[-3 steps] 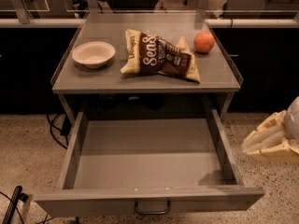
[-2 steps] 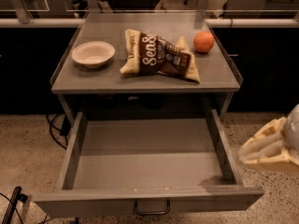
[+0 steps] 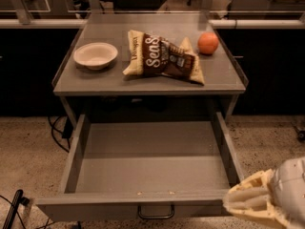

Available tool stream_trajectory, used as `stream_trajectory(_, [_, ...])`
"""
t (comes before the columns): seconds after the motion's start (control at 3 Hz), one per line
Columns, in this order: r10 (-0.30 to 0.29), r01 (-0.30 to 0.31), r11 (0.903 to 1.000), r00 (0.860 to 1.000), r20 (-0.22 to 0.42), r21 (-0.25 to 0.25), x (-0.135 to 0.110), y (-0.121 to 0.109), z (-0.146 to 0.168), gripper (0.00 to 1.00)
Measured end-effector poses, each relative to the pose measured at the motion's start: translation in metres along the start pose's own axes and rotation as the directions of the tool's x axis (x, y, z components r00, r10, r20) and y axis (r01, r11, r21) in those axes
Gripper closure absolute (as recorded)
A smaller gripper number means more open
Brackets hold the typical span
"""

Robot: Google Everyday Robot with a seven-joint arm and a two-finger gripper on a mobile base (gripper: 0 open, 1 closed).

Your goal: Close top drawer

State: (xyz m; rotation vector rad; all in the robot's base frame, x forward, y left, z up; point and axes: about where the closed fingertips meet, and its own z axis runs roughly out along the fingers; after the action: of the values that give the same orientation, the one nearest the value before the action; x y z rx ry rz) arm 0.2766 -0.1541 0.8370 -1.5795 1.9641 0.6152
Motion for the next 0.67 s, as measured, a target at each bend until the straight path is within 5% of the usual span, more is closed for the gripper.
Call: stream_trajectory(0.67, [0.051,-0.050,0.9987,0.991,0.125,-0.008,0.033,-0.001,0.091,1.00])
